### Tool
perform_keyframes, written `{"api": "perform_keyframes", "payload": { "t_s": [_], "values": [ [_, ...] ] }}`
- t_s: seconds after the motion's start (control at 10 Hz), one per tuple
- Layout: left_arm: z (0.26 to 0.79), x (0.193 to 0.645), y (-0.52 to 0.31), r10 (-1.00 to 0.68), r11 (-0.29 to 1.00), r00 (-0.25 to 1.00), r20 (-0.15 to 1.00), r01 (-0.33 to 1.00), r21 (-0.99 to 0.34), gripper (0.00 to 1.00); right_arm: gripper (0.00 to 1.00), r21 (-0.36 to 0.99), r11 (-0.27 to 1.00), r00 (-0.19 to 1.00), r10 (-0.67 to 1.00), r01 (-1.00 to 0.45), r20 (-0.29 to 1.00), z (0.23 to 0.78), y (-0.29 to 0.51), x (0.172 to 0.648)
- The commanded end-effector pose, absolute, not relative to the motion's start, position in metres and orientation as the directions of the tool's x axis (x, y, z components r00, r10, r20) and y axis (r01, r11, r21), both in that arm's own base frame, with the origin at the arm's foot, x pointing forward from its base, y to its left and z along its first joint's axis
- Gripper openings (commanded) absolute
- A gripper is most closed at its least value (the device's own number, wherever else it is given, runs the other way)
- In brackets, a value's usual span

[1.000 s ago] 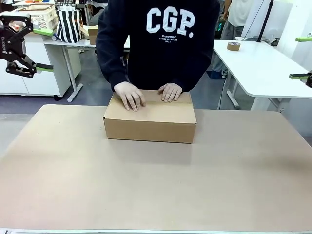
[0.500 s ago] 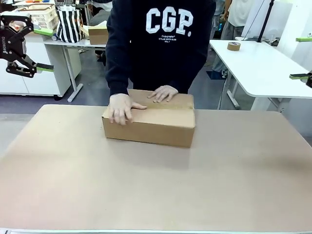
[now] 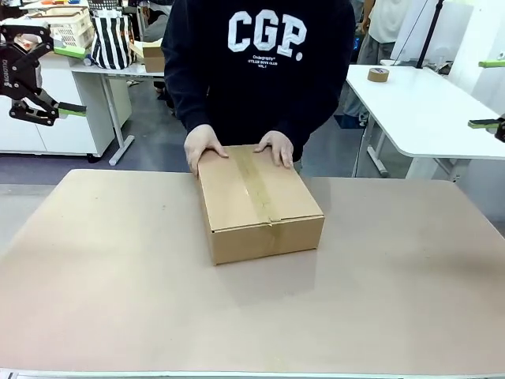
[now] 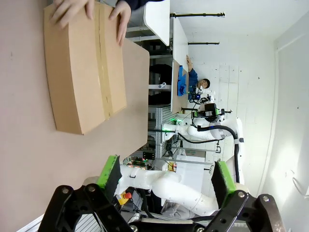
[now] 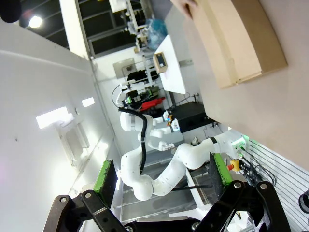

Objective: Pack the gift set into the box.
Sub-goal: Press and hold the closed box until the human finishes sealing it.

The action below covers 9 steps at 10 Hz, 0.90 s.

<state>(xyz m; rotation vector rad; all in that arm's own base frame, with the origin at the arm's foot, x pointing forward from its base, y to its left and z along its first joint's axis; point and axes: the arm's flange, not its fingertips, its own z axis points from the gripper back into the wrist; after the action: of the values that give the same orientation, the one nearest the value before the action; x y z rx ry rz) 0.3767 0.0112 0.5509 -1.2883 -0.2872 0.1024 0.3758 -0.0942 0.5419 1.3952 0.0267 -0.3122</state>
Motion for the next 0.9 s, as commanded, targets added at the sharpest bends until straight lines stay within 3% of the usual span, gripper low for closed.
{"api": "perform_keyframes", "payload": {
  "t_s": [0.0,0.8],
  "values": [
    [0.5513,0.3761,0.0089,0.241,0.257,0.958,0.154,0.090,-0.962,1.00,1.00,0.967,0.109,0.957,-0.201,0.232,-0.207,0.5458,-0.0919,0.3772],
    [0.5513,0.3761,0.0089,0.241,0.257,0.958,0.154,0.090,-0.962,1.00,1.00,0.967,0.109,0.957,-0.201,0.232,-0.207,0.5458,-0.0919,0.3772]
  ]
}}
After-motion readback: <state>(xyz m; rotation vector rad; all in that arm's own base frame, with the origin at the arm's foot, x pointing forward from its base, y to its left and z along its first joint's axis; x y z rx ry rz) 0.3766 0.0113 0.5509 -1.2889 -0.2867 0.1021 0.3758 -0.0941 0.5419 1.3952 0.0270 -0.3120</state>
